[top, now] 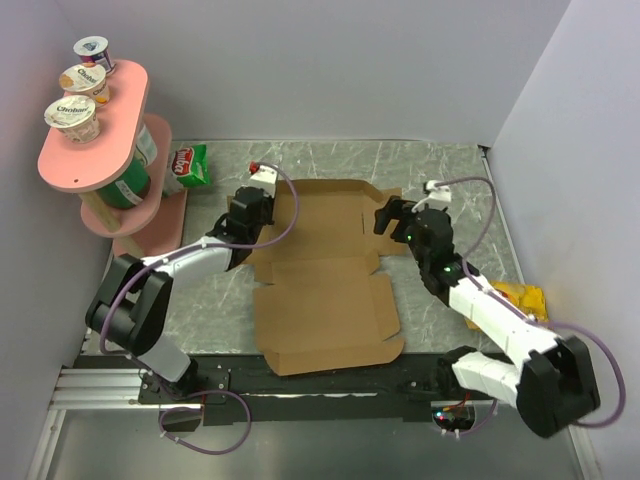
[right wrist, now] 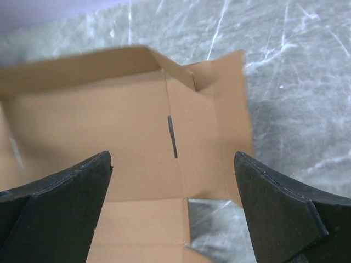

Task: Fold the paper box

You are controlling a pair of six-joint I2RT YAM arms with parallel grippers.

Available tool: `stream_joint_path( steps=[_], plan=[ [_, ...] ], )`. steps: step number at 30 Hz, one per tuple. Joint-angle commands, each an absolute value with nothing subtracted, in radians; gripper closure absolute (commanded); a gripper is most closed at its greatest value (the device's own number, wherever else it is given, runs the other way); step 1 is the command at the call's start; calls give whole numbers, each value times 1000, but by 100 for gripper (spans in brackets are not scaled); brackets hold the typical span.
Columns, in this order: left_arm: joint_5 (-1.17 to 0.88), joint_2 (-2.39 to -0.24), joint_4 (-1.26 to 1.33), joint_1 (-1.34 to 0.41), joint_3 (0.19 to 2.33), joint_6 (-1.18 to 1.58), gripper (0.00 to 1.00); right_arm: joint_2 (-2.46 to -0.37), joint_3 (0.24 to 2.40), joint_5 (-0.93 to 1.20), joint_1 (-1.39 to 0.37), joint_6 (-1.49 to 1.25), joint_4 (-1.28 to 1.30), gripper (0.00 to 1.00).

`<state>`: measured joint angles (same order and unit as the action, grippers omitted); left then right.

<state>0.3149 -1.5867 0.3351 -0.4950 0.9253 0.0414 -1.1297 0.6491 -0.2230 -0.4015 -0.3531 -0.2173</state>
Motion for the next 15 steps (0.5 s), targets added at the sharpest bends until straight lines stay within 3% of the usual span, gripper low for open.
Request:
stream_joint_path(
  steps=[1,8,15],
  plan=[
    [391,-1503,612,-531,855,-52,99,-984,667,-252,-410,-532,-97,2],
    [431,-1448,785,-612,730,-107,99,-946,631,-152,-437,-941,-205,5],
    [520,-1473,847,-702,696,-138,99,-1084,650,-212,-511,-1101,-389,6]
  ],
)
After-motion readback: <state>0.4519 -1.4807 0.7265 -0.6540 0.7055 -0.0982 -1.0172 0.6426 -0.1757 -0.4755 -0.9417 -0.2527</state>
